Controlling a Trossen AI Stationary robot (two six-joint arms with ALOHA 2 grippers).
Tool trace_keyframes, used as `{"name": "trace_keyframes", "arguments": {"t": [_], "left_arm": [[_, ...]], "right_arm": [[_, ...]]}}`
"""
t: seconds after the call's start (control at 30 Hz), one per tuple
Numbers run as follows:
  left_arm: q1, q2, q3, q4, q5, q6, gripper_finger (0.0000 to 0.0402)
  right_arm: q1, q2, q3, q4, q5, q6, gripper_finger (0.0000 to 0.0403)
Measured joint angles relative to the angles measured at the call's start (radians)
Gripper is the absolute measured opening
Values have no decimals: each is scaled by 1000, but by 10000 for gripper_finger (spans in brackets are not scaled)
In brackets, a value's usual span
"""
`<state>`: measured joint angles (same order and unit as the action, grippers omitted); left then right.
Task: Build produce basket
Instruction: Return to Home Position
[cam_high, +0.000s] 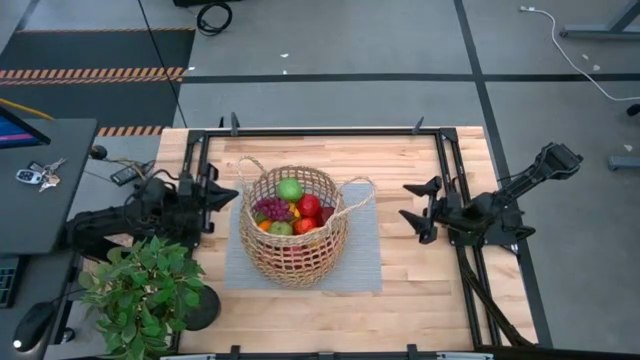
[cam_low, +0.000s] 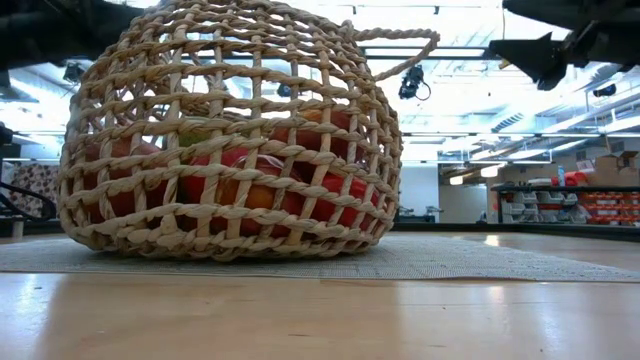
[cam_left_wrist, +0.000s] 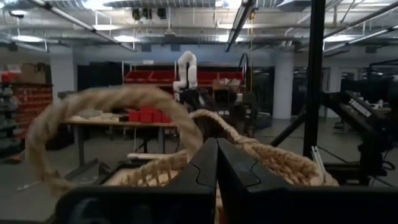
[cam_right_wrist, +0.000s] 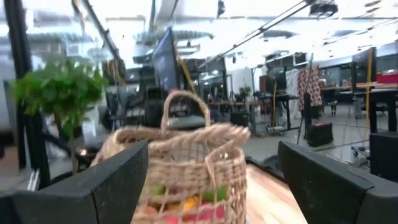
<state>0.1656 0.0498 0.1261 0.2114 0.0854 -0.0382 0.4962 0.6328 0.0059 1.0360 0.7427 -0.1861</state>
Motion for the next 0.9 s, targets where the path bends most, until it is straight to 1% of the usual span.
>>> {"name": "trace_keyframes", "arguments": {"t": [0.1, 0.2, 0.3, 0.43, 0.6, 0.7, 0.77, 0.83, 0.9], "left_arm": [[-3, 0, -22, 14, -4, -8, 9], [-2, 0, -38, 18, -12, -33, 9], [-2, 1, -51, 30, -20, -71, 9], [-2, 2, -53, 31, -26, -118, 9], [-2, 2, -53, 29, -25, -153, 9], [-2, 2, -53, 29, -29, -135, 9], [-2, 2, -53, 22, -30, -131, 9], [-2, 2, -53, -10, -30, -130, 9], [-2, 2, -53, -57, -30, -133, 9]], "right_arm": [[-3, -22, 0, -4, -4, -5, 362], [-11, -56, 0, -7, 0, -52, 362], [-39, -99, 0, -72, 24, -81, 362], [-78, -164, 0, -218, -15, -62, 362], [-87, -259, 10, -372, -59, -52, 362], [-86, -336, 50, -552, -74, -37, 362], [-86, -394, 81, -686, -104, -5, 362], [-86, -453, 103, -794, -141, 29, 362], [-86, -508, 107, -867, -169, 58, 362]]}}
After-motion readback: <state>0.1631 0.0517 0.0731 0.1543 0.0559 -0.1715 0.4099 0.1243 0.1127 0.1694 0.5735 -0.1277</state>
